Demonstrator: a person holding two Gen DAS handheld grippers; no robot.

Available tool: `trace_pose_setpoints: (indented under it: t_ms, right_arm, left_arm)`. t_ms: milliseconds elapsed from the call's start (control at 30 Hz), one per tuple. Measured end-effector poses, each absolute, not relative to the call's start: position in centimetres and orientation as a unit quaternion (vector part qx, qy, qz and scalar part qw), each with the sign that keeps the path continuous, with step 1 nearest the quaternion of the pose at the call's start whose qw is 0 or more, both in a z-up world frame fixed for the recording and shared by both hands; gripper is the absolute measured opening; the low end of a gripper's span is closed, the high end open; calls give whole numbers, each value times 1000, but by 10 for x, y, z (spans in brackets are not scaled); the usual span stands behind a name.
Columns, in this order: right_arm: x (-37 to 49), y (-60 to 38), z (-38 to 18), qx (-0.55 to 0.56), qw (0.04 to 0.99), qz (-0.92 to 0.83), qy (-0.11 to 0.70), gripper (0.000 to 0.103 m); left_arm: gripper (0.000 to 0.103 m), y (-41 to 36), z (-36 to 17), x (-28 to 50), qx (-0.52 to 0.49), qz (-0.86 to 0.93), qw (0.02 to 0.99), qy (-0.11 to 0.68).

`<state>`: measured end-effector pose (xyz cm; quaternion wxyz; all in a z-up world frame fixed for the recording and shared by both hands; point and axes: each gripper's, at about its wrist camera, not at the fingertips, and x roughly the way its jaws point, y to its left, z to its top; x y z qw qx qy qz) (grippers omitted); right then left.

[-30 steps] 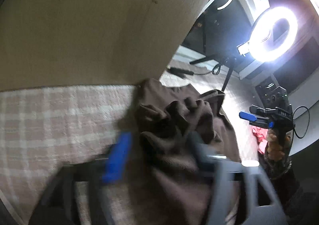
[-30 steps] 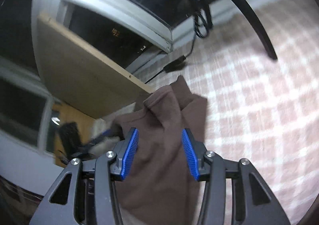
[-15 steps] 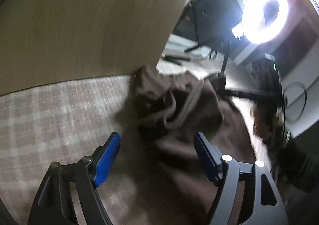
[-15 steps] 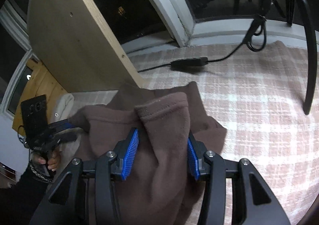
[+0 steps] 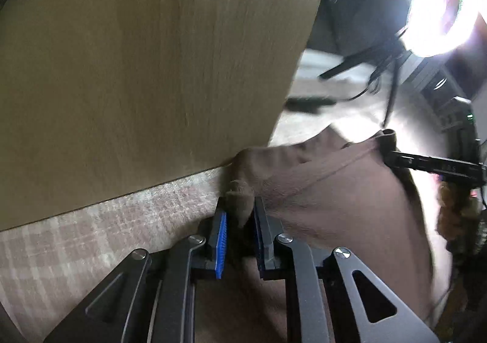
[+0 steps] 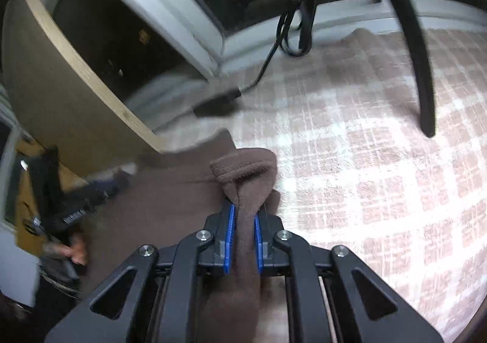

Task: Fold clothes
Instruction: 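Lay the folded hem down and open both grippers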

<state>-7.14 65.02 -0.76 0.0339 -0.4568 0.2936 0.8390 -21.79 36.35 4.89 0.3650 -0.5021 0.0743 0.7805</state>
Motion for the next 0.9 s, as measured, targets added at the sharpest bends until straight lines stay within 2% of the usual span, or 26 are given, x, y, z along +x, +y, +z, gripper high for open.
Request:
trace_pose_setpoints:
  t_ms: [33,100,133,200,233,267,300,333,367,400,733,800,867,900]
  right_arm:
    - [-70,652,-5,-456,34,839,296,13]
    - [-66,657,-1,-452,33,839,300,21]
    - [-59,660,4,-443,37,843,302,25]
    - [-46,664,11,-428,41,852,300,27]
    - [-41,663,15,-427,39,855,292,32]
    - [-39,662,15,-432,31,854,287,44]
    - [-37,661,15,-437,24,854,282,51]
    - [-40,659,12,-443,22,852,279,58]
    - [-42,658,9,-449,19,850,276,58]
    - [-44,657,6,-455,16,847,274,58]
    - [-77,662,-22,-465,-70,829,301,59]
    - [-78,663,-23,-461,-86,829,304,57]
    - [-79,661,-26,-463,-97,826,305,45]
    - [-77,661,-26,-462,-99,827,305,43]
  left_arm:
    - [20,365,49,-218,-498,785,359,81]
    - [35,357,56,-217,-489,797,346,78]
    - [35,350,61,-216,-483,805,338,72]
    - [33,348,62,-217,-484,804,340,64]
    - [33,349,60,-217,-488,800,344,60]
    - [37,350,58,-218,-492,796,349,57]
    - [45,352,56,-218,-496,791,353,54]
    - [49,353,54,-219,-500,787,358,51]
    - [56,354,52,-219,-504,783,362,47]
    - [59,355,49,-220,-507,779,367,44]
    - [62,370,33,-229,-526,744,411,17]
    - [59,373,33,-232,-523,743,417,14]
    - [46,376,31,-233,-523,737,429,10]
    - [41,376,31,-231,-522,735,433,8]
